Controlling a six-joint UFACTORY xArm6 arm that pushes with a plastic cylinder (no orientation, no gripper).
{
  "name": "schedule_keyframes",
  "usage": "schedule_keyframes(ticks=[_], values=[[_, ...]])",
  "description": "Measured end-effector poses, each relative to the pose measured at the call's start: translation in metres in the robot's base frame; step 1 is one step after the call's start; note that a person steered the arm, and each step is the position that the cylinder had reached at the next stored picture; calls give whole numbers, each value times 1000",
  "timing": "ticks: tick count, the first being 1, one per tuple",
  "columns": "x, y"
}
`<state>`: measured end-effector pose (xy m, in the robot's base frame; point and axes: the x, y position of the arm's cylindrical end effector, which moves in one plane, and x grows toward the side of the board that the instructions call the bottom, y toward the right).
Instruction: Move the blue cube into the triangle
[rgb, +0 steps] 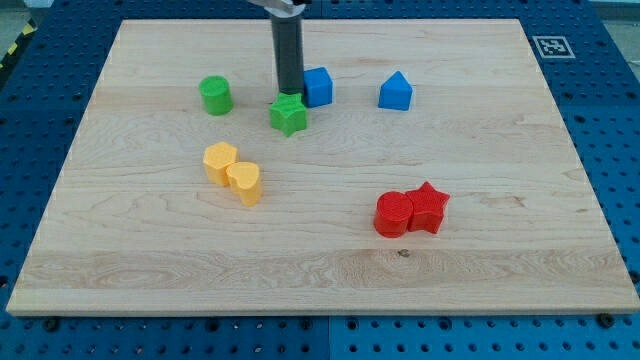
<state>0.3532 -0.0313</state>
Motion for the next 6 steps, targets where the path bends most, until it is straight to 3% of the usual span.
schedule_keyframes(ticks=[3, 4, 5, 6], values=[[-3, 67], [-11, 33], [-52, 20], [-60, 38]])
